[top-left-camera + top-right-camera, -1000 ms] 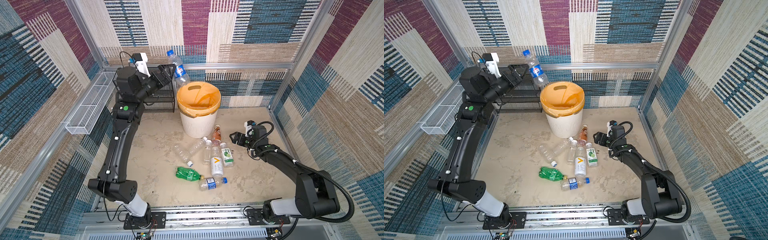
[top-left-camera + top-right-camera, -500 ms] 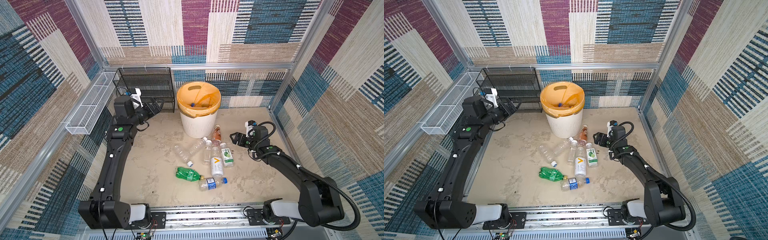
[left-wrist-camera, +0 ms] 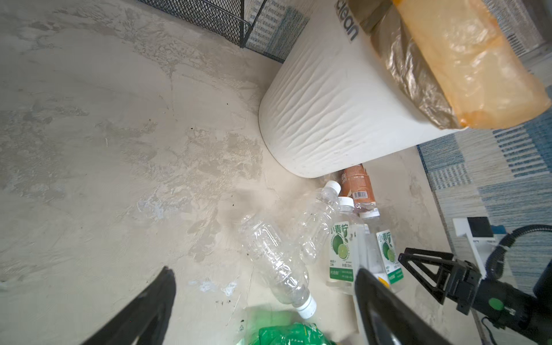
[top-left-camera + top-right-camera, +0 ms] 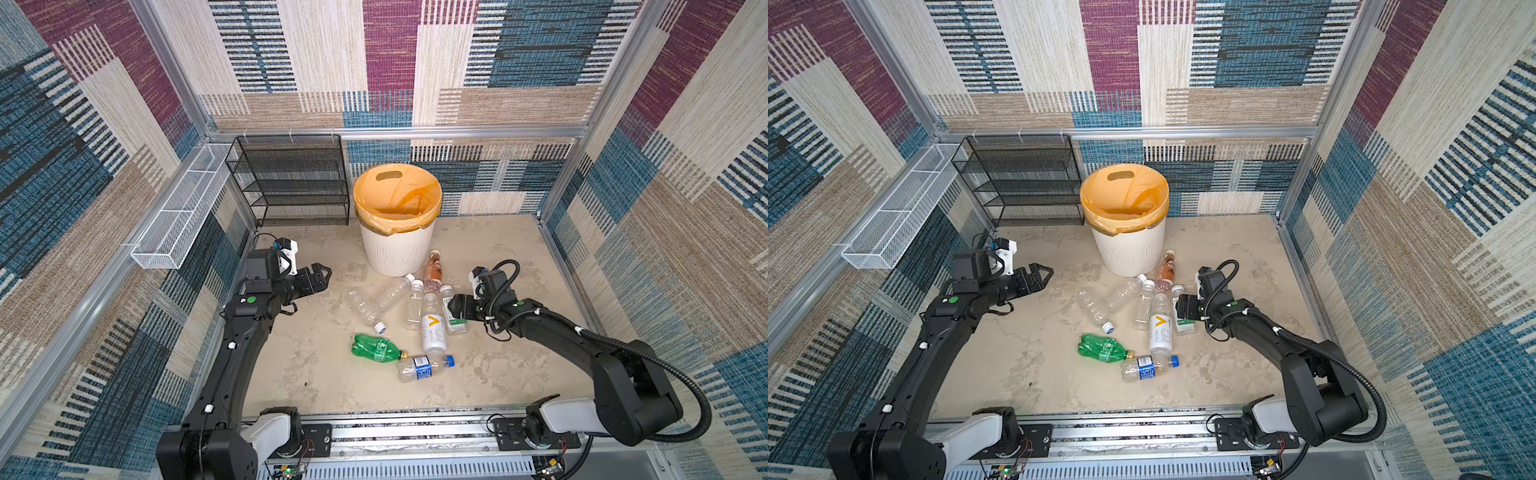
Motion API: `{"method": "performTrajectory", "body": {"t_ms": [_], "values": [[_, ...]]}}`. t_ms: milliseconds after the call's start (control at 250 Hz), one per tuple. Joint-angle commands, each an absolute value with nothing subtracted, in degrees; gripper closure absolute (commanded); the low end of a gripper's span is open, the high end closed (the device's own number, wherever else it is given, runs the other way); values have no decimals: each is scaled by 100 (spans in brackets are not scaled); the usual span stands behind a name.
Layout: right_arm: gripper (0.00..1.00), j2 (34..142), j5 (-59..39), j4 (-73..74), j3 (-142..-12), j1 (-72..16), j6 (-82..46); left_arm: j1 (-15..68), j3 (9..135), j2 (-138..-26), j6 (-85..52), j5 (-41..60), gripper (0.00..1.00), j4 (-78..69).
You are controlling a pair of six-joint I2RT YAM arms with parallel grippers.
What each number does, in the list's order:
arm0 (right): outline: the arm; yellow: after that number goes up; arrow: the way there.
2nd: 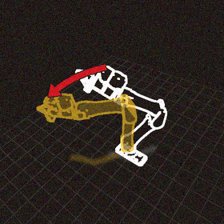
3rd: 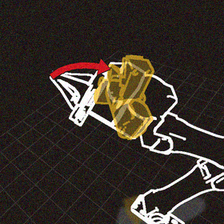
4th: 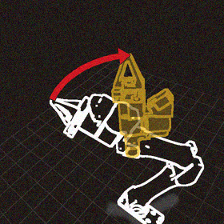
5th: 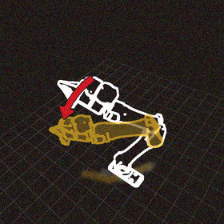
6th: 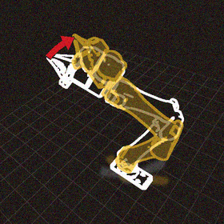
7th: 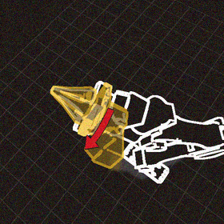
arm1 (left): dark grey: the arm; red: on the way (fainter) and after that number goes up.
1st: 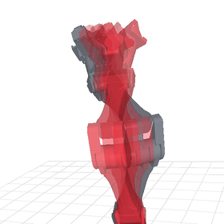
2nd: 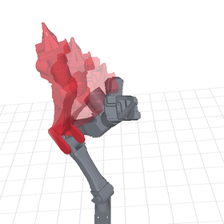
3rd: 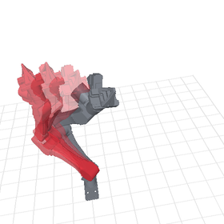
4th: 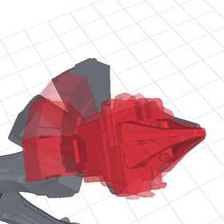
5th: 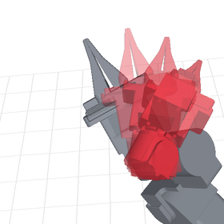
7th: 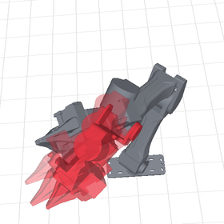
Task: Throw the plastic bottles in the bin
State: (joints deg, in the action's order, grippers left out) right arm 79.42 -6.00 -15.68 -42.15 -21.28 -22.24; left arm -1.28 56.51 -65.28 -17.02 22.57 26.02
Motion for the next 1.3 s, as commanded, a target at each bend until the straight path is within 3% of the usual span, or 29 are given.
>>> {"method": "performTrajectory", "body": {"t_ms": [0,328,736,996,1296], "values": [[9,8143,-254,-1654,-4366,-2270,-2263,-161,5534,-6620,-1352,2338,6,2528],[9,8888,335,-1787,-4666,-2523,-2151,-299,5380,-6671,-1538,2592,8,2337],[22,9316,695,-1614,-4841,-2541,-2156,-380,5346,-6819,-1613,2710,10,2268],[34,9043,886,-1567,-4791,-2546,-2168,-387,5309,-6908,-1643,2771,11,2253],[34,8230,1284,-1445,-4884,-2488,-2086,-384,5241,-6911,-1653,2849,11,2200]]}}
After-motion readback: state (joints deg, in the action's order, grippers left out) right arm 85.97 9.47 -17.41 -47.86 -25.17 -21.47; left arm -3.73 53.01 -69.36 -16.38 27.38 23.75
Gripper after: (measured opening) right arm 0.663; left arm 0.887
